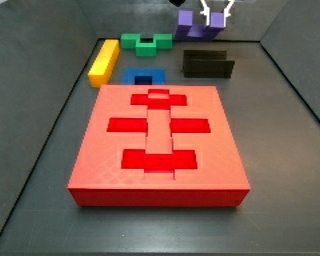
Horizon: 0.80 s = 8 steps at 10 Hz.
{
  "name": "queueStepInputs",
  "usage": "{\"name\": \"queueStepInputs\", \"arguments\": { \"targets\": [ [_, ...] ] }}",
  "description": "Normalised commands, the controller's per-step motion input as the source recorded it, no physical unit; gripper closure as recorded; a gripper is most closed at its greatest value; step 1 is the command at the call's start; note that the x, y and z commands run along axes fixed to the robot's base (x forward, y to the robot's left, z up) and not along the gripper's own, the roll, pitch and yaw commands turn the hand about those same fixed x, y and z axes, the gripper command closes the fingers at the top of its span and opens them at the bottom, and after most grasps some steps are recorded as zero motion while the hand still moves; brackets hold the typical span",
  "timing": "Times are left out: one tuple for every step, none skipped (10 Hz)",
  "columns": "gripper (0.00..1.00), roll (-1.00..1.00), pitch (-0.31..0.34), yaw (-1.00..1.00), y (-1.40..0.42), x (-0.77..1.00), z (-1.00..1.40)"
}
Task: Pick up the purple object. Move up. Place the purple object on the fixture. Regrasp the purple object. Move to above the board. Insert the purple object.
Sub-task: Place the purple object on the fixture.
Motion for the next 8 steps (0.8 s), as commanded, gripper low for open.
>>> {"name": "queueStepInputs", "arguments": {
  "targets": [
    [1.0,-0.21,0.18,0.0,0.0,0.48,0.23],
    [1.0,0.0,0.354,0.0,-0.03,0.55,0.07],
    [1.0,0.0,0.109,0.0,-0.07,0.61,-0.22],
    [1.0,-0.03,-0.183,0.0,0.0,0.32,-0.28],
    [1.0,-0.06,-0.36,0.04,0.0,0.0,-0.17],
    [1.0,-0.03,-0.26,0.05,0.0,0.45,-0.07],
    [1.0,0.0,-0.169,-0.03,0.0,0.7,-0.08],
    [1.0,0.08,-0.071,-0.12,-0.01,0.63,-0.2]
  ]
}}
